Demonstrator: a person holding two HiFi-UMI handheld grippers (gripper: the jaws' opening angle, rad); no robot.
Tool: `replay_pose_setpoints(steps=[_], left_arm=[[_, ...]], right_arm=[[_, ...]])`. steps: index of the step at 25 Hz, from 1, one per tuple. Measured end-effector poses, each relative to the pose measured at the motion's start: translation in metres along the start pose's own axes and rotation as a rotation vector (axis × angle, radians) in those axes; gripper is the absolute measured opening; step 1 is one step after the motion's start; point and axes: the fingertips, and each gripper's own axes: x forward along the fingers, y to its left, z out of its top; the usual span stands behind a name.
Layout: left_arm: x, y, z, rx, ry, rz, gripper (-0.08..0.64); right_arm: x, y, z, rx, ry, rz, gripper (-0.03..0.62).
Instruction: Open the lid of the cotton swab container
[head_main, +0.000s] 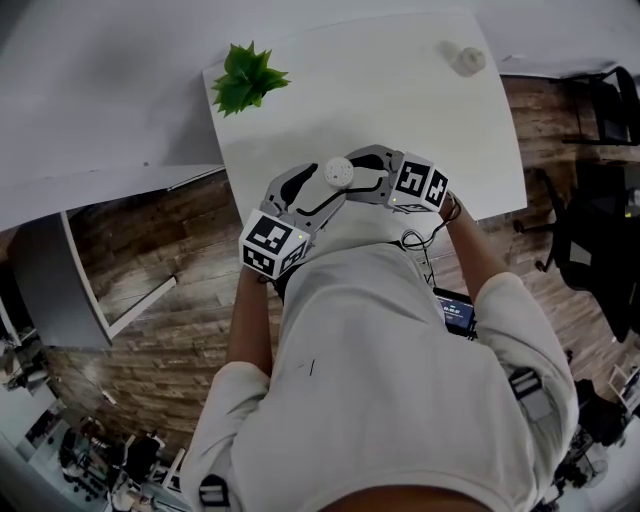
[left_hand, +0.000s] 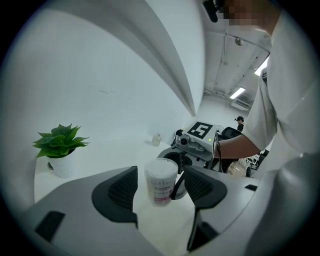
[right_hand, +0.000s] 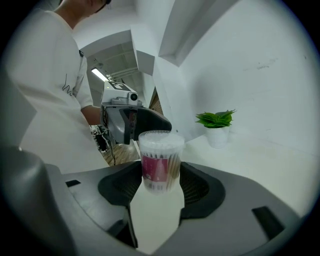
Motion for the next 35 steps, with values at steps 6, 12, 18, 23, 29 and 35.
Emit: replay_pose_setpoints(steps=[6, 12, 18, 23, 29, 35], left_arm=[[0.012, -0.010, 0.002, -0.013, -0.002, -0.024, 0.293], [0.022, -0.011, -0.003, -0.021, 0.028, -0.009, 0.293], [0.017, -0.007, 0.000, -0.081, -0.012, 0.000, 0.282], [0.017, -0.010, 0.000, -0.065, -0.018, 0.005, 0.279], [0.014, -0.008, -0.002, -0.088, -0.035, -0.003, 0.265], [0.010, -0.007, -0.006, -0.123, -0.035, -0.013, 0.261]], right_arm=[[-0.008, 0.009, 0.007, -0.039, 0.005, 0.022, 0.235], [-0.011, 0.007, 0.004, -0.023, -0.010, 0.007, 0.235], [-0.008, 0.010, 0.004, -0.021, -0.024, 0.012, 0.235], [-0.006, 0.013, 0.005, -0.035, -0.006, 0.016, 0.235], [-0.002, 0.014, 0.009, -0.034, -0.008, 0.003, 0.235], [0.001, 0.016, 0.009, -0.063, 0.009, -0.012, 0.233]])
